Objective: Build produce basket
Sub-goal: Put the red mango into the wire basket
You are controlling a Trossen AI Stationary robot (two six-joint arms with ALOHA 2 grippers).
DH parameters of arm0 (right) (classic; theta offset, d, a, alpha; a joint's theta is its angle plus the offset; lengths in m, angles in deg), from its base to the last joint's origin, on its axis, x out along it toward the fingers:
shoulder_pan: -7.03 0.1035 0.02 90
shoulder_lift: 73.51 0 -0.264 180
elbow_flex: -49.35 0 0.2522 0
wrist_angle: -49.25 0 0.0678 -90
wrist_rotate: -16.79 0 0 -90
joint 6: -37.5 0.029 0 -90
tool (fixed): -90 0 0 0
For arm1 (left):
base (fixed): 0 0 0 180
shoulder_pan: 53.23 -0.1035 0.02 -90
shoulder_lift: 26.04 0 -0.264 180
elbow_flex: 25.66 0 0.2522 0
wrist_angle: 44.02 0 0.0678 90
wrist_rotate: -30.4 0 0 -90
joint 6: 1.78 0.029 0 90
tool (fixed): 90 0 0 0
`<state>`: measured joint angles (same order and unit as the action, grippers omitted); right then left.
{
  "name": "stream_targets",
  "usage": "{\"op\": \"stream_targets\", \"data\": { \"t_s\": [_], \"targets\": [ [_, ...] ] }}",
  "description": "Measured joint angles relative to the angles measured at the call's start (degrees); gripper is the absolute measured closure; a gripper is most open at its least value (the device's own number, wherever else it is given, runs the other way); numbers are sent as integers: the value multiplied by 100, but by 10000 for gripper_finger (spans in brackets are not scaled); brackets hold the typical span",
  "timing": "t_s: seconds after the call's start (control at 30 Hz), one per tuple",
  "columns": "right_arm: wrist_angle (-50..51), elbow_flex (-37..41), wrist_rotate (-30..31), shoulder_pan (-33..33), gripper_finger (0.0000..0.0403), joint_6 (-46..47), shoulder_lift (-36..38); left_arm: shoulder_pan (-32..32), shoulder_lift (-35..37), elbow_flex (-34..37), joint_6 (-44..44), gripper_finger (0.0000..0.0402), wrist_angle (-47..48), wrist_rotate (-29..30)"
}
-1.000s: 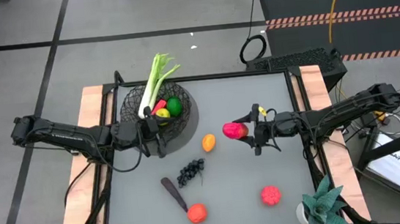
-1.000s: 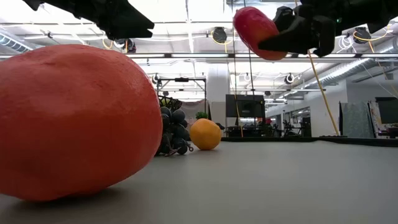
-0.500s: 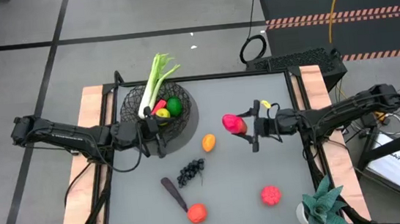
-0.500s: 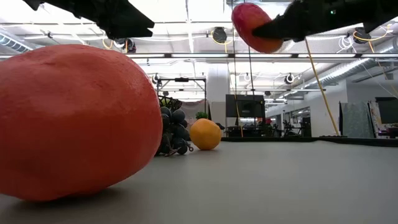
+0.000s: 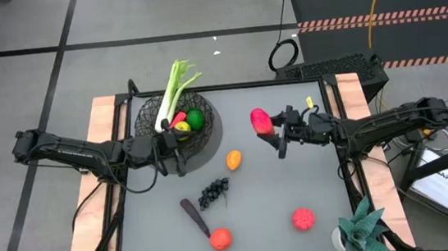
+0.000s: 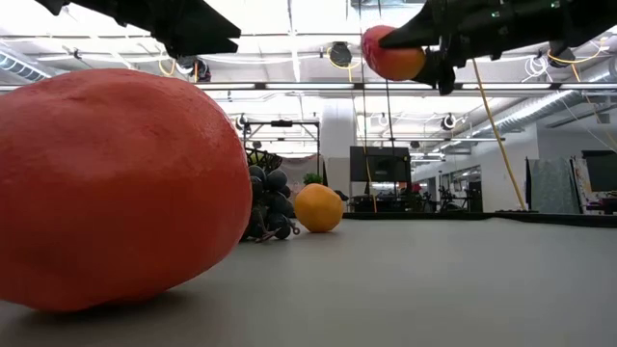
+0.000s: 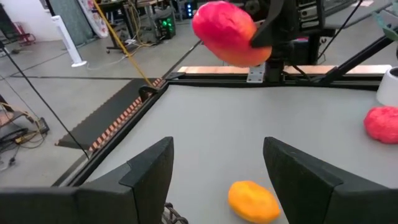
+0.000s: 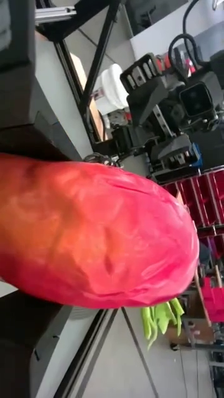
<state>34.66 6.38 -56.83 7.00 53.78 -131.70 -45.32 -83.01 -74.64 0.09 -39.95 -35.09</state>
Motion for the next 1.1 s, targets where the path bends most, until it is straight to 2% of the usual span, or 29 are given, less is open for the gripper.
{"op": "stream_targets", "data": {
  "t_s": [0.13, 0.23, 0.33, 0.5, 0.67, 0.83, 1.1],
  "targets": [
    [-340, 2, -2, 0, 133, -77, -226, 0, -2, 0, -73, 153, -79, -41],
    [-917, 0, -25, 10, 133, -235, -551, 0, -2, 0, -89, 153, -202, -374],
    [-1584, 0, -293, 50, 133, -540, -956, 0, -2, 0, -152, 145, -399, -804],
    [-2819, 0, -986, 59, 133, -981, -1723, 5, -2, 0, -179, 99, -687, -1371],
    [-3805, -2, -1217, 185, 133, -1647, -2370, 11, -65, 0, -188, 42, -926, -1402],
    [-4177, -82, -1220, 326, 133, -2477, -2763, 11, -651, 0, 43, 10, -1659, -1398],
    [-4048, -305, -1207, 464, 133, -3167, -2986, -61, -1861, 0, 291, 7, -3597, -1394]
  ]
}}
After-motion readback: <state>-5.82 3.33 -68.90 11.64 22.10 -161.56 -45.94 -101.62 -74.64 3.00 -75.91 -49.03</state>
